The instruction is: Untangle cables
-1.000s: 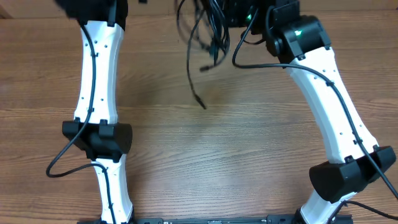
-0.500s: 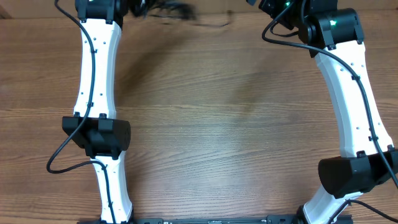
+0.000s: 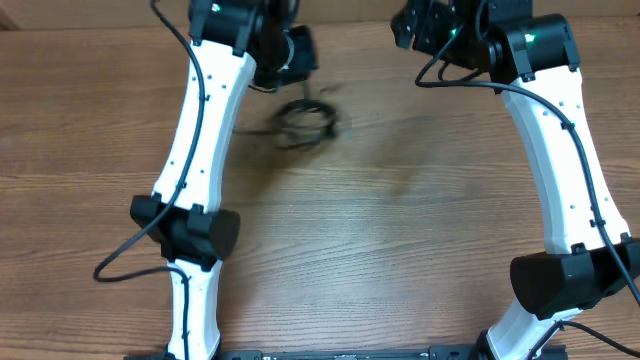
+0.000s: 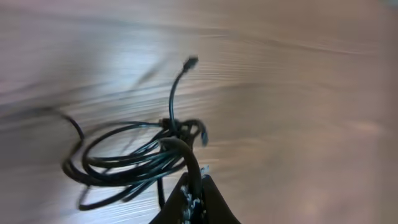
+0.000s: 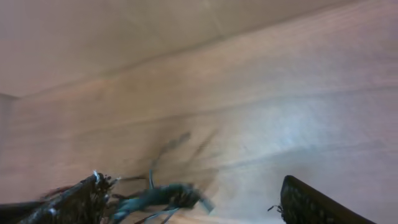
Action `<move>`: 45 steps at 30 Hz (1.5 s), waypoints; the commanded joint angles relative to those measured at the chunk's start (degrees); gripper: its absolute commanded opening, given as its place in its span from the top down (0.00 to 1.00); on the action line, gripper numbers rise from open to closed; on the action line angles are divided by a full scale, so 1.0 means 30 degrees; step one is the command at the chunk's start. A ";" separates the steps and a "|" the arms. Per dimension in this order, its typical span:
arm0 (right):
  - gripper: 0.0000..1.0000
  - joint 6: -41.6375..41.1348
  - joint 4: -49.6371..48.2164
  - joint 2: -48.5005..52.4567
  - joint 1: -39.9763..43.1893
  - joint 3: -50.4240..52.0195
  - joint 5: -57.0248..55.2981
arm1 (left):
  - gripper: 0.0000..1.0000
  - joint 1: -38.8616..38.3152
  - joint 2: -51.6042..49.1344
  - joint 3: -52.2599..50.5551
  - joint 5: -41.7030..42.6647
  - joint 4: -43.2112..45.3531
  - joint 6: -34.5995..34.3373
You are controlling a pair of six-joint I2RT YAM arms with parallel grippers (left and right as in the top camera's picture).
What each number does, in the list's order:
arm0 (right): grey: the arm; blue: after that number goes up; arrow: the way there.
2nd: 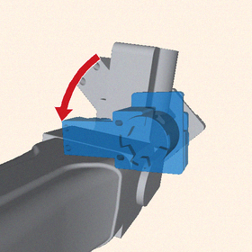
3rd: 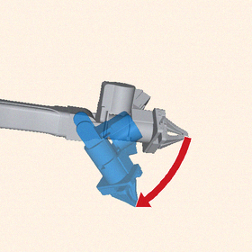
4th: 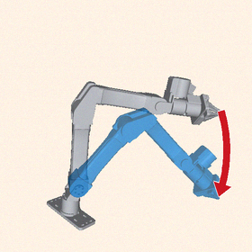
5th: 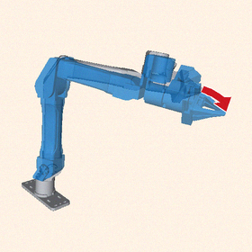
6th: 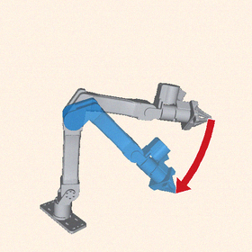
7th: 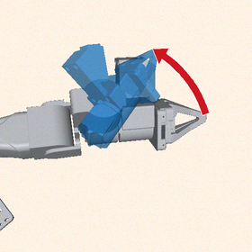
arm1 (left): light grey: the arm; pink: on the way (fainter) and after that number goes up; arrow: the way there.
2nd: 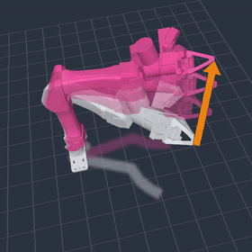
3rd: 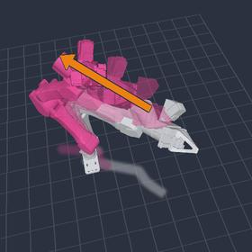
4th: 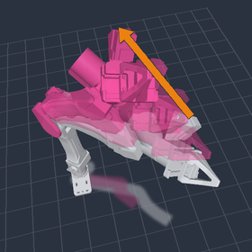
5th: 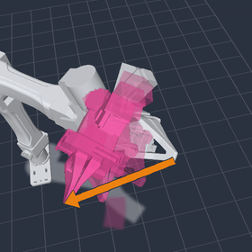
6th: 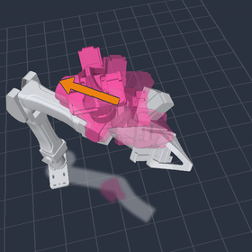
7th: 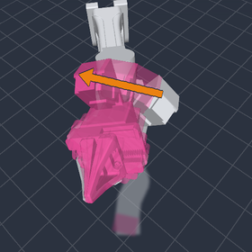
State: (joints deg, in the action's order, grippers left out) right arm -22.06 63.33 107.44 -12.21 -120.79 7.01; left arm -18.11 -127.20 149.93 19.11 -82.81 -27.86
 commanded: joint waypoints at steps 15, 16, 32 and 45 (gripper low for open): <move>0.00 -0.6477 0.0678 -0.0270 -0.0576 -0.0342 0.5770 | 0.96 0.1661 0.3621 0.0364 0.0124 0.2718 -0.5122; 0.00 -0.7468 0.0546 -0.0270 -0.0801 -0.0240 0.5144 | 0.96 0.1683 0.3621 0.0364 0.1158 0.3075 -0.5916; 0.00 -0.9566 0.0525 -0.0270 -0.1945 0.0532 0.1865 | 0.96 0.2761 0.3614 0.0357 -0.2368 0.2324 -0.8495; 0.00 -0.8765 0.0685 -0.0270 -0.1960 0.0532 0.1348 | 0.96 0.2171 0.3679 0.0641 -0.0044 0.3592 -0.8728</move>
State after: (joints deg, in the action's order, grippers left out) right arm -49.43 65.65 107.44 -18.09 -119.44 11.81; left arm -10.52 -117.23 150.63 22.39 -70.43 -61.32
